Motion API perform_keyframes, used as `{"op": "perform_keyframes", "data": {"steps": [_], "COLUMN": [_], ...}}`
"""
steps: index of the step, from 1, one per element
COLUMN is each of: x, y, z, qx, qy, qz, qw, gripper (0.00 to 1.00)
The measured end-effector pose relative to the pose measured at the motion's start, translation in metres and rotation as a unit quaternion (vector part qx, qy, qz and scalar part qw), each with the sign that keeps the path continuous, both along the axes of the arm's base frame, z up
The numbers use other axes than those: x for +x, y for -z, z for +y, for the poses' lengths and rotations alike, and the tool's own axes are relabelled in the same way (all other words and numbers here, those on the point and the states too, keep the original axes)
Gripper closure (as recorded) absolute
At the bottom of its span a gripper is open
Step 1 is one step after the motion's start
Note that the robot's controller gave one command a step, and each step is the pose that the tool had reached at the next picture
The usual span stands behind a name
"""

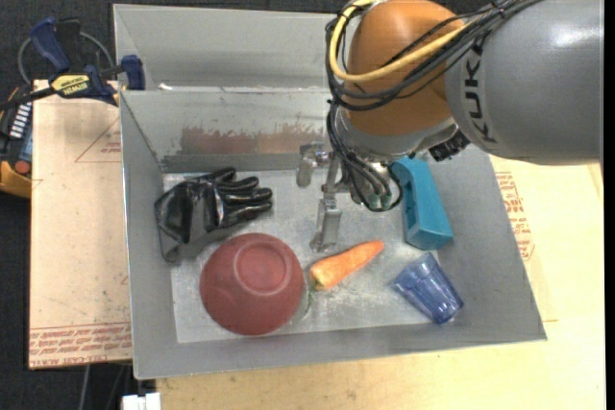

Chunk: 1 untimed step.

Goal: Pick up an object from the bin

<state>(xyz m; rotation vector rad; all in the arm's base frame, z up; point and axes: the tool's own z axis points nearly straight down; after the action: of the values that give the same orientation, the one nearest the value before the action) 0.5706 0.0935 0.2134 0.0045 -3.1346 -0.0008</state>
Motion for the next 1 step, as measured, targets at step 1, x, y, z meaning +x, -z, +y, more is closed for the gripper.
{"op": "perform_keyframes", "data": {"steps": [1], "x": [0.0016], "y": [-0.0048], "z": [-0.0007], "qx": [0.000], "qy": [0.001], "qz": [-0.0041], "qw": [1.0000], "gripper": [0.00]}}
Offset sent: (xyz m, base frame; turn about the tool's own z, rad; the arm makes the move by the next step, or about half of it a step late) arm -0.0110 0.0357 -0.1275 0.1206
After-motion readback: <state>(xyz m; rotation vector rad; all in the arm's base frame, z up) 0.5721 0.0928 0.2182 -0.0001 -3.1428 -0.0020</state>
